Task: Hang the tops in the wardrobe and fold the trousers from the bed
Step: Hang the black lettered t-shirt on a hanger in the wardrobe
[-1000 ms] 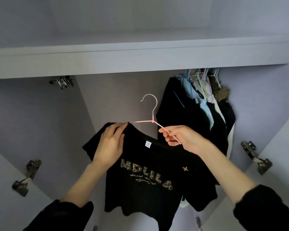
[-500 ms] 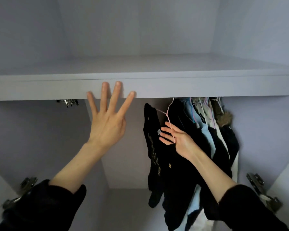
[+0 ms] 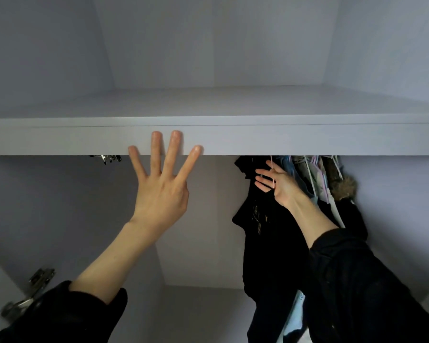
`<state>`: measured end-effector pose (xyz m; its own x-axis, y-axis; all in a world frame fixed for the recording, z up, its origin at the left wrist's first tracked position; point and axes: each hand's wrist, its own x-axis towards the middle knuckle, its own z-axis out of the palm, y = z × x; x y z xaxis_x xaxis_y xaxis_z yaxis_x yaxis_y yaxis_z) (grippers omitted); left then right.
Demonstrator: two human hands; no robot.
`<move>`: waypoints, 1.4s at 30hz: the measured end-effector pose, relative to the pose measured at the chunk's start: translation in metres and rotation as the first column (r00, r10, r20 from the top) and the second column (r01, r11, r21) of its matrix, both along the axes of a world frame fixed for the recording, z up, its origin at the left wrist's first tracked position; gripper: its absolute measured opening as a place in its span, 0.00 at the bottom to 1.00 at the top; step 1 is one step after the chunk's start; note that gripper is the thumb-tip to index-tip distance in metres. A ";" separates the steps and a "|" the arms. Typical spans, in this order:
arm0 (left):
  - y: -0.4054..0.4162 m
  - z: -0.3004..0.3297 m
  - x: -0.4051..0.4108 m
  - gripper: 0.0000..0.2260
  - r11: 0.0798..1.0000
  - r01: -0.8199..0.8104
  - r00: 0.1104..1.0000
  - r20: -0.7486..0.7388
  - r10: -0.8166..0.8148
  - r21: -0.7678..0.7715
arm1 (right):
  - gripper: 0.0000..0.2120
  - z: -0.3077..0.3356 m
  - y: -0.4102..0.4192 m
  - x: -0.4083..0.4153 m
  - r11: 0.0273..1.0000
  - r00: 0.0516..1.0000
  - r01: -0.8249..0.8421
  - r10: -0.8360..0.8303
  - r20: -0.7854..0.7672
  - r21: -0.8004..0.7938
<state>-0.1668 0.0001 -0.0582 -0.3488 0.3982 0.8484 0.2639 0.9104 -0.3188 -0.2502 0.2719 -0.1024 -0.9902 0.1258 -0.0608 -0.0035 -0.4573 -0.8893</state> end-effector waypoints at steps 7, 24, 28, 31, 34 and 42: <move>0.001 0.000 -0.001 0.42 1.000 -0.016 1.000 -0.009 0.016 0.010 | 0.19 -0.007 0.005 0.003 0.984 0.990 0.114 -0.125 0.073 0.133; 0.014 -0.010 0.032 0.41 0.995 -0.037 0.978 0.209 0.016 0.097 | 0.25 -0.031 0.006 0.066 -0.396 0.932 0.307 -0.056 -0.357 0.866; 0.015 -0.014 0.040 0.40 0.992 -0.033 0.962 0.272 -0.002 0.125 | 0.28 -0.044 0.020 0.076 -0.658 0.979 0.016 -0.143 -0.146 0.753; 0.013 -0.020 0.047 0.38 0.990 -0.033 0.944 0.330 -0.014 0.138 | 0.28 -0.044 0.017 0.086 -0.693 0.980 -0.049 -0.172 -0.099 0.719; 0.007 -0.030 0.059 0.35 0.985 -0.054 0.908 0.419 -0.020 0.164 | 0.29 -0.043 -0.002 0.096 -0.655 0.988 -0.003 -0.118 -0.098 0.755; -0.045 -0.082 0.133 0.24 0.922 -0.236 0.720 0.692 -0.046 0.306 | 0.23 -0.054 -0.118 0.158 -0.369 0.955 0.171 0.292 -0.060 0.914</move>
